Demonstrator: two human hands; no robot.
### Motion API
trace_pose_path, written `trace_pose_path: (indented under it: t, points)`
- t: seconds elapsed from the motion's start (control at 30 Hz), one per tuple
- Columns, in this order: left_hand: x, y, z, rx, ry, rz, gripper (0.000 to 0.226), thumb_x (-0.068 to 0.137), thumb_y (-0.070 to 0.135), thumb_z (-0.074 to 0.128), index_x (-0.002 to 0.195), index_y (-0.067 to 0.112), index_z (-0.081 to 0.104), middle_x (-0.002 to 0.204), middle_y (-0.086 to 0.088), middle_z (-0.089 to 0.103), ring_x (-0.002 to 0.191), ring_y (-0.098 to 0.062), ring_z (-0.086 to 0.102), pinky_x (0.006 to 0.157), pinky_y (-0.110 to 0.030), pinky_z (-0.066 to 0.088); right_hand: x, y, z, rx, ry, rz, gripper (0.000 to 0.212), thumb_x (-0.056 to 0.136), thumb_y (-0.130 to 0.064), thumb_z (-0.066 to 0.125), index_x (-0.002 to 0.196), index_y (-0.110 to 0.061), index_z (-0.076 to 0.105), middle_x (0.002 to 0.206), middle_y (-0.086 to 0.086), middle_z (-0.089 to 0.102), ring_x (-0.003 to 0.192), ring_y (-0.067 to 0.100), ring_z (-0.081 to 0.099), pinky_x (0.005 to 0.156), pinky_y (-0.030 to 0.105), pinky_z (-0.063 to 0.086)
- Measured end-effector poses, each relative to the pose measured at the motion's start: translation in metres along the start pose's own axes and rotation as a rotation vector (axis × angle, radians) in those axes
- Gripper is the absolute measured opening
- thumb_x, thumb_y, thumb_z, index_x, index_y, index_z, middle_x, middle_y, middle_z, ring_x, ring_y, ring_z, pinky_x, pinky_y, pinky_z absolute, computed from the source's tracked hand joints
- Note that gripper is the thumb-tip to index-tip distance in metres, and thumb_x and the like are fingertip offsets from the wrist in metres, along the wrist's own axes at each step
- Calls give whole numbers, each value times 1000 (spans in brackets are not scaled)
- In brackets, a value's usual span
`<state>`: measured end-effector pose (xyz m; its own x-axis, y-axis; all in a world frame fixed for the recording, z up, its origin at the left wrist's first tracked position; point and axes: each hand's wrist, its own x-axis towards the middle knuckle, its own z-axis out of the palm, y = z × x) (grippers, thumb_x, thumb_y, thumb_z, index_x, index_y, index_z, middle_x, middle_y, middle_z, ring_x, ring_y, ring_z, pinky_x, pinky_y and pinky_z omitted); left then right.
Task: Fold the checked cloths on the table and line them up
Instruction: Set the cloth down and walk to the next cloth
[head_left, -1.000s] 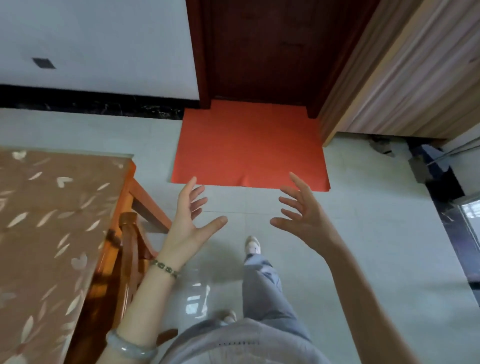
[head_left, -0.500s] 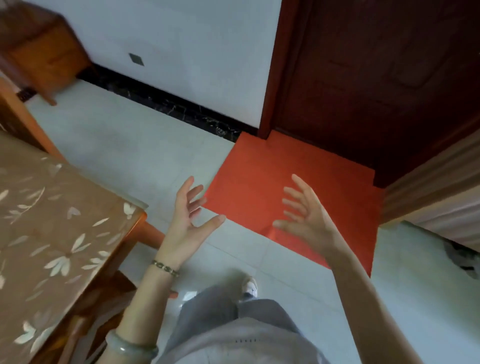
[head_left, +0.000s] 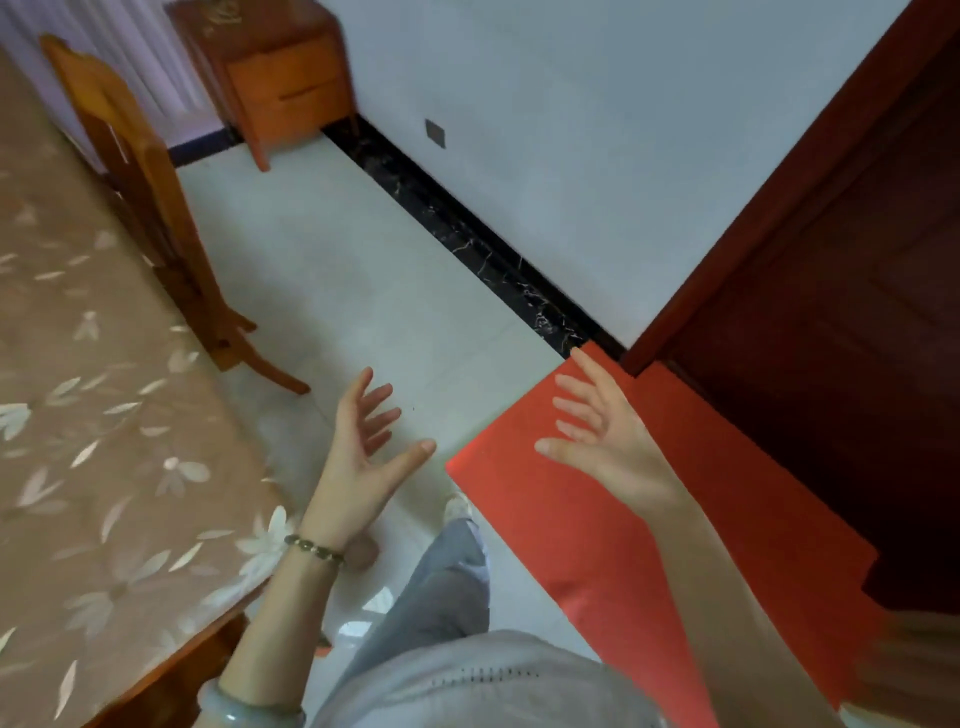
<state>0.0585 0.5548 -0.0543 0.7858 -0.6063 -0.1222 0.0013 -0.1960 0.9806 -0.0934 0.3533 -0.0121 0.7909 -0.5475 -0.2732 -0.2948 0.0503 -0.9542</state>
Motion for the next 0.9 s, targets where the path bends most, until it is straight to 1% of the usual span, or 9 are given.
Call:
trace_pose_path:
  t: [0.1, 0.17, 0.3, 0.37, 0.43, 0.53, 0.63, 0.77, 0.9]
  points:
    - [60, 5, -9, -18, 46, -21, 97, 60, 48, 74, 141, 38, 22, 135, 10, 43, 117, 0, 52, 101, -27, 42, 75, -22, 1, 2, -49, -10, 90, 71, 5, 77, 127, -52, 34, 134, -8, 48, 123, 10, 50, 103, 31, 44]
    - [94, 14, -16, -11, 84, -25, 95, 62, 45, 76, 140, 38, 22, 134, 11, 43, 117, -1, 52, 100, -26, 42, 117, -38, 5, -6, -84, -10, 89, 72, 4, 76, 126, -55, 35, 133, -11, 49, 122, 6, 51, 105, 32, 43]
    - [166, 36, -37, 23, 160, -1, 94, 64, 46, 75, 140, 36, 21, 135, 7, 43, 116, 1, 52, 96, -18, 42, 199, -75, 20, -25, -178, -33, 88, 72, 3, 77, 125, -54, 34, 135, -6, 48, 122, 6, 51, 105, 34, 43]
    - [195, 44, -45, 25, 200, 8, 93, 67, 39, 76, 141, 34, 21, 136, 5, 44, 114, 2, 52, 95, -15, 42, 235, -91, 27, -35, -215, -40, 89, 72, 3, 77, 128, -51, 34, 136, -4, 47, 122, 7, 51, 105, 33, 43]
    - [221, 49, -53, 19, 239, 10, 92, 66, 37, 77, 140, 34, 22, 136, 5, 44, 112, 3, 53, 97, -18, 43, 270, -103, 33, -41, -250, -37, 90, 73, 3, 76, 133, -46, 32, 137, -3, 47, 122, 7, 50, 104, 33, 43]
    - [261, 51, -63, 26, 283, -7, 91, 64, 46, 74, 138, 41, 22, 135, 11, 44, 115, 0, 52, 100, -26, 44, 325, -116, 42, -65, -307, -29, 89, 74, 3, 76, 135, -43, 31, 134, -7, 48, 122, 7, 50, 103, 33, 44]
    - [309, 51, -74, 33, 338, -31, 91, 70, 39, 82, 138, 41, 21, 136, 9, 43, 118, -2, 52, 103, -32, 43, 387, -127, 53, -87, -359, -35, 88, 75, 3, 75, 136, -43, 31, 133, -9, 48, 122, 5, 50, 103, 33, 44]
    - [388, 55, -93, 29, 423, -61, 91, 69, 42, 80, 137, 42, 20, 135, 12, 43, 116, 5, 51, 101, -25, 42, 482, -151, 69, -91, -415, -65, 87, 76, 0, 75, 138, -41, 31, 138, -5, 46, 123, 6, 49, 102, 30, 45]
    - [468, 65, -110, 1, 499, -96, 89, 73, 29, 79, 139, 35, 20, 138, 2, 42, 116, 1, 51, 101, -23, 42, 574, -184, 85, -95, -461, -85, 85, 76, 1, 75, 134, -45, 32, 138, -5, 46, 123, 6, 49, 101, 27, 45]
